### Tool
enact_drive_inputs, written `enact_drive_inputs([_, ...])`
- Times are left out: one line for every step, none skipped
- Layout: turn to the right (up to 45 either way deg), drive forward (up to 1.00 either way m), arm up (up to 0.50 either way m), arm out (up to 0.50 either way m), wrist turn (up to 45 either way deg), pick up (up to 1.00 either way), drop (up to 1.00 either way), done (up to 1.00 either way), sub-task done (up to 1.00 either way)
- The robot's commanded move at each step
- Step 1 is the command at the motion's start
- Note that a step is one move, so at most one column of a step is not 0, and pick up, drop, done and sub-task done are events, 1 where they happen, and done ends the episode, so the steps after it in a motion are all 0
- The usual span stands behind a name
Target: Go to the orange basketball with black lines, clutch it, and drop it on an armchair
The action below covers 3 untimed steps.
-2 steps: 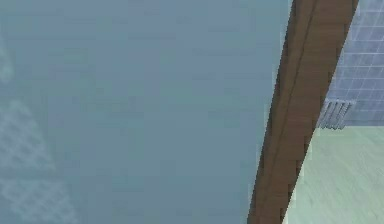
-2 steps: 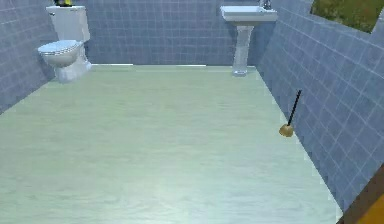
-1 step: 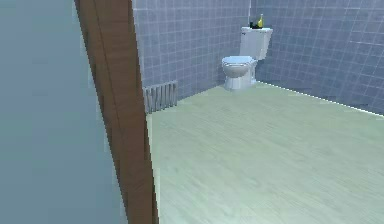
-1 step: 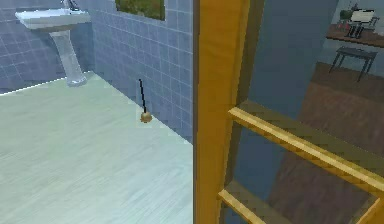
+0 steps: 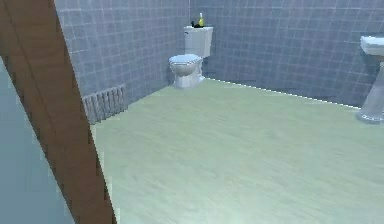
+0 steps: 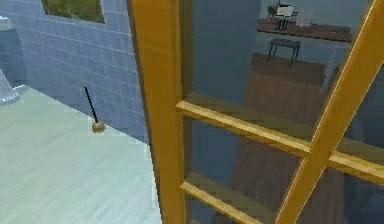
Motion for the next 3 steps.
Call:
enact_drive_inputs([3.0, 0.00, 0.00, 0.00, 0.0, 0.00, 0.00, 0.00, 0.00])
enact_drive_inputs([-3.0, 0.00, 0.00, 0.00, 0.0, 0.00, 0.00, 0.00, 0.00])
enact_drive_inputs([0.0, 0.50, 0.00, 0.00, 0.0, 0.00, 0.00, 0.00, 0.00])
